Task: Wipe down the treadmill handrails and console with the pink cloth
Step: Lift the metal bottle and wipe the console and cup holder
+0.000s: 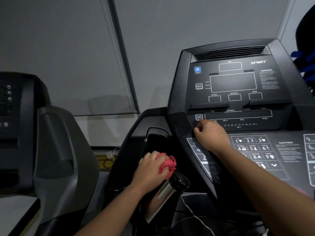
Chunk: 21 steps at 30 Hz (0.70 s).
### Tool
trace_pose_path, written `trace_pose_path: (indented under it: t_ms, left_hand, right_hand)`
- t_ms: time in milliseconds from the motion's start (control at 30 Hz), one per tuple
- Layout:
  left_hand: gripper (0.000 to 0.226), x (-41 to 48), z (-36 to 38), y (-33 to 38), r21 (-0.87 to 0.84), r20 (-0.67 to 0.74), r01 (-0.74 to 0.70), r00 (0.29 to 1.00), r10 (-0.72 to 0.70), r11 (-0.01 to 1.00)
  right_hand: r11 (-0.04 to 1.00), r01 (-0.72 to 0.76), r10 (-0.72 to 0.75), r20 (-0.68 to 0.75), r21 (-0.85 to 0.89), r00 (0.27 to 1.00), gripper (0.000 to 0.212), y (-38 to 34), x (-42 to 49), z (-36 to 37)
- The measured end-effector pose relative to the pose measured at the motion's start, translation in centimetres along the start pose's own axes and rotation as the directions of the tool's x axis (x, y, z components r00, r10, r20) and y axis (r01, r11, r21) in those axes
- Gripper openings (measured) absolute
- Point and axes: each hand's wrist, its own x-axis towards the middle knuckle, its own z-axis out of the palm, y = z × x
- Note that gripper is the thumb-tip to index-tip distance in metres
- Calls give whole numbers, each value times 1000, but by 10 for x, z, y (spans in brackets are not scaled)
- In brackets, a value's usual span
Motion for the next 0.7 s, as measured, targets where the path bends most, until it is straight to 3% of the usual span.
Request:
trace_pose_path:
  t_ms: [100, 200, 433, 600, 700]
  left_hand:
    - [31, -18, -9, -17, -62, 26, -103, 994, 104, 993]
    - [30, -31, -21, -38, -36, 43, -114, 992, 116, 993]
    - [38, -25, -25, -68, -71, -128, 169, 976, -177, 983]
    - [32, 7, -27, -81, -58, -204, 460, 863, -462, 886]
    - [30, 28, -24, -95, -68, -230, 496, 837, -497, 866]
  right_hand:
    - [1000, 9, -9, -1, -1, 1000, 20, 0, -1, -1]
    - [1000, 15, -15, -8, -3, 1000, 22, -1, -1, 0]
    - [1000, 6, -6, -9, -2, 1000, 21, -2, -2, -1]
    - [999, 7, -8, -19, -40, 1000, 20, -4, -5, -3]
    - [998, 6, -9, -38, -63, 999, 18, -4, -6, -2]
